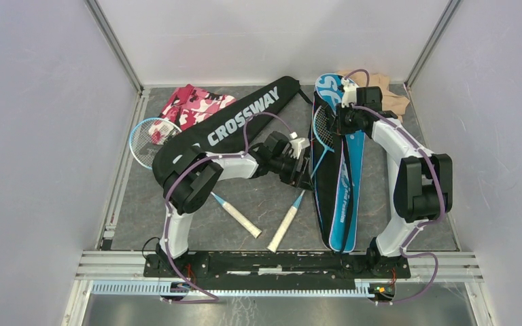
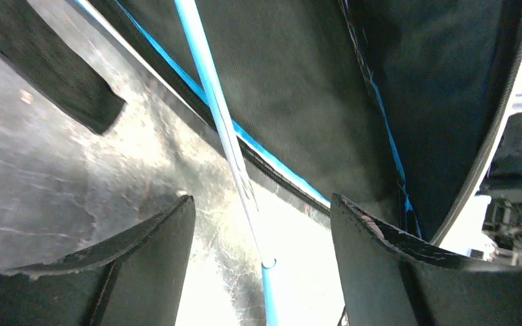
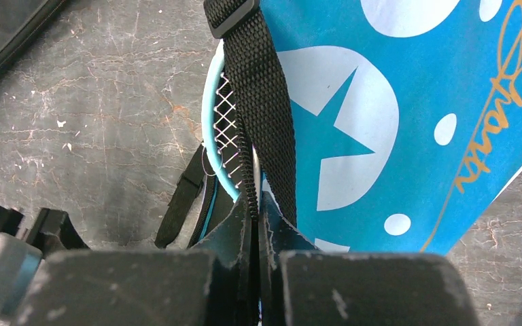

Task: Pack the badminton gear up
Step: Place the racket in the racket bag.

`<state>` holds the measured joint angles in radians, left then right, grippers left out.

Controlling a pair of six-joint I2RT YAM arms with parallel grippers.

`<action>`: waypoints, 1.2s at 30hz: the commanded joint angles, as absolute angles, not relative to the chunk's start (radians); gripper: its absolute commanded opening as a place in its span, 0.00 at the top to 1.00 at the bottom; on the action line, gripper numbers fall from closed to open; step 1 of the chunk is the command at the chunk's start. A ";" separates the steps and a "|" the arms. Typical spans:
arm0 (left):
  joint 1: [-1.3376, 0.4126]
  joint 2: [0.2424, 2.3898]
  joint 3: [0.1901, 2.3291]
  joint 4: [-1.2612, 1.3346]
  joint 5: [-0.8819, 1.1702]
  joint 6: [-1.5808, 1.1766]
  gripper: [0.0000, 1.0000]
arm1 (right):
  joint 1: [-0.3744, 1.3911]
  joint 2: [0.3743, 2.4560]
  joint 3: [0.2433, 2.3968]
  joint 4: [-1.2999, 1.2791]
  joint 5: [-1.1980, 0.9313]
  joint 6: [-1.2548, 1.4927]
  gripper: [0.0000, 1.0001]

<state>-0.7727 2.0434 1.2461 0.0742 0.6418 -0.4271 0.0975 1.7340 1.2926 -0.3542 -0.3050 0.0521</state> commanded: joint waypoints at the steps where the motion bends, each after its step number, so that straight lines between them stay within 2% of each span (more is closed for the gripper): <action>1: -0.790 2.003 1.184 0.163 0.729 -0.403 0.24 | 0.082 1.730 1.347 -0.322 -0.319 0.054 1.00; 12: -0.813 1.990 1.076 0.246 0.766 -0.428 0.47 | 0.077 1.732 1.335 -0.331 -0.340 0.046 1.00; 18: -0.814 1.990 1.074 0.272 0.773 -0.452 0.70 | 0.076 1.716 1.299 -0.317 -0.352 0.049 1.00; 25: -0.813 2.007 1.168 0.268 0.768 -0.563 0.98 | 0.076 1.675 1.214 -0.260 -0.401 0.093 1.00; 36: -0.811 2.088 1.398 0.234 0.666 -0.750 0.98 | 0.076 1.635 1.149 -0.202 -0.454 0.153 1.00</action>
